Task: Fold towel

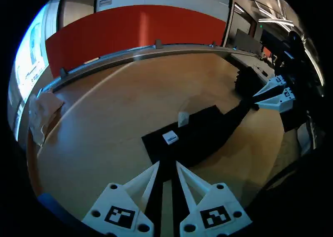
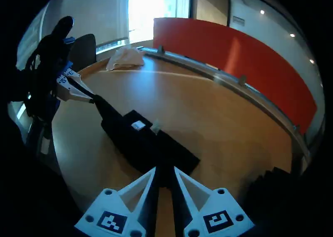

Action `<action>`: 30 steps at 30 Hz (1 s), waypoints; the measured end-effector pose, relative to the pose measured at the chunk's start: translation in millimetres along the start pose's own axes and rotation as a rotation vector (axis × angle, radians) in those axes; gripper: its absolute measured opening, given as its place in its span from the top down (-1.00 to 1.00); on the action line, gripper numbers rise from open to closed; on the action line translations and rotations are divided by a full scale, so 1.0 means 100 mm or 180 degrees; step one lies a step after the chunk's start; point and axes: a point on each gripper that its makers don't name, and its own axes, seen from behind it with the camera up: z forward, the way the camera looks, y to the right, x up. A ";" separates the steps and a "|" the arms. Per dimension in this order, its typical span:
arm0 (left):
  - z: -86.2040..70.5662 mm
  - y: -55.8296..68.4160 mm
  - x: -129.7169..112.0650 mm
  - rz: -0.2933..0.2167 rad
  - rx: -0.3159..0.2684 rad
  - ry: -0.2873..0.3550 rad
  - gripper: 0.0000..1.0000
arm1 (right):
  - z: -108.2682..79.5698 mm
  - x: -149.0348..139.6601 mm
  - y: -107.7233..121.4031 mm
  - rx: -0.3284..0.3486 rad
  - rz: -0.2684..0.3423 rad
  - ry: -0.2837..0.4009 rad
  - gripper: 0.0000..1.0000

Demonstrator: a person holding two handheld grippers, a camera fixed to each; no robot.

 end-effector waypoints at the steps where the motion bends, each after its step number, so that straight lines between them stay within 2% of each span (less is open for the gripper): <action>1: 0.04 -0.01 0.00 0.0004 0.0006 -0.0005 0.76 | 0.03 -0.01 0.02 -0.0004 0.0005 -0.0014 0.67; 6: 0.20 -0.05 -0.01 0.0016 0.0027 -0.0044 0.76 | 0.15 -0.06 0.09 -0.0015 0.0012 -0.0083 0.67; 17: 0.41 -0.11 -0.04 0.0032 0.0026 -0.0092 0.76 | 0.31 -0.13 0.18 -0.0015 0.0049 -0.0155 0.67; 30: 0.80 -0.19 -0.14 0.0051 0.0018 -0.0207 0.76 | 0.62 -0.22 0.33 -0.0009 0.0117 -0.0288 0.67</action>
